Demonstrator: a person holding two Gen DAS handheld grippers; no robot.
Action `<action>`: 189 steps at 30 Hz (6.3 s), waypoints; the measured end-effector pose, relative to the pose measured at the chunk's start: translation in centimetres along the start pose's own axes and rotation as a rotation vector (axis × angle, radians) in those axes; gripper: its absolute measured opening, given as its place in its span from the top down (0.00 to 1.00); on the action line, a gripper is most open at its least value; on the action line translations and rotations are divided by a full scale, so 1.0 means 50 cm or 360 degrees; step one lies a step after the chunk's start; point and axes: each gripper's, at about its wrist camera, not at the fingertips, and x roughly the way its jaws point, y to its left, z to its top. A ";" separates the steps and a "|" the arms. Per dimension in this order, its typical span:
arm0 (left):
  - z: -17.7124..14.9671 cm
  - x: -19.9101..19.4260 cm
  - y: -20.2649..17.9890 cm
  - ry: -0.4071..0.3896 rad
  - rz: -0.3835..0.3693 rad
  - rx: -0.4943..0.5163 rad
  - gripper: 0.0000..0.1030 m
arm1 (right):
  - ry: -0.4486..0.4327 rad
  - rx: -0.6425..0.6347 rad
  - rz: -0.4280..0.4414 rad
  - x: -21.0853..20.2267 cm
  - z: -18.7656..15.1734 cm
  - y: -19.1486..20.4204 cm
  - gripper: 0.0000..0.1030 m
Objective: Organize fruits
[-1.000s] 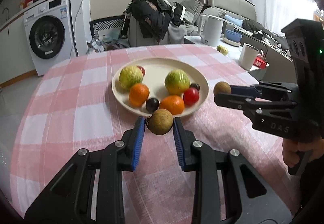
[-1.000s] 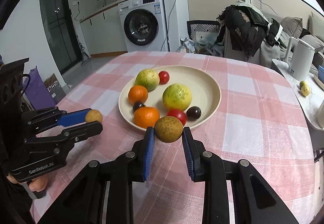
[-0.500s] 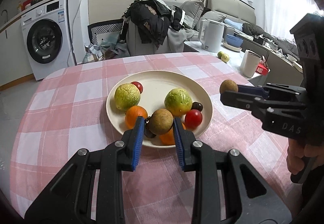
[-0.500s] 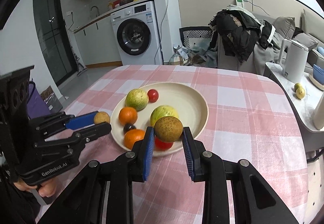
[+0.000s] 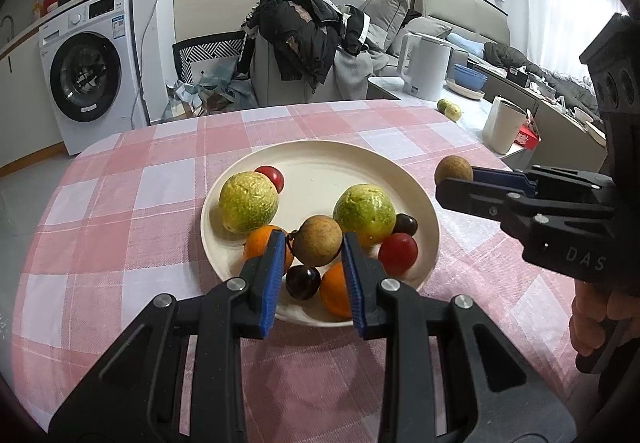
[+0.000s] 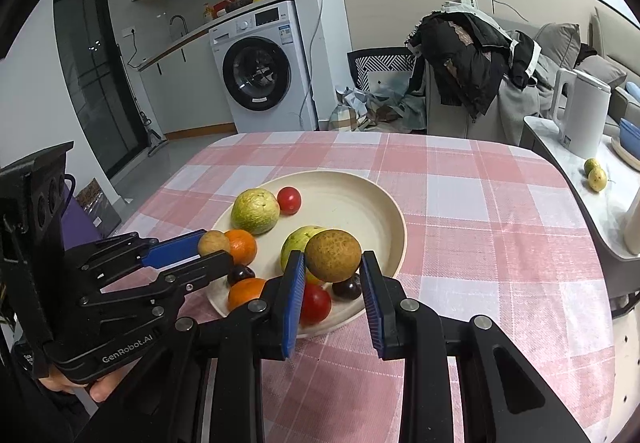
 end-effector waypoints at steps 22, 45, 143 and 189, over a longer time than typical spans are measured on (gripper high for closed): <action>0.017 0.061 0.004 0.0022 0.0006 0.0031 0.75 | 0.0060 0.0079 -0.0022 0.077 0.015 -0.043 0.72; 0.013 0.054 -0.013 0.0022 0.0021 0.0076 0.44 | 0.0059 0.0108 -0.0100 0.082 0.002 -0.063 0.51; -0.111 -0.198 0.042 -0.0429 0.0150 -0.0087 0.01 | -0.0396 -0.0189 0.0010 -0.108 -0.118 0.046 0.00; -0.111 -0.198 0.041 -0.0430 0.0151 -0.0085 0.01 | -0.0397 -0.0191 0.0010 -0.108 -0.119 0.046 0.00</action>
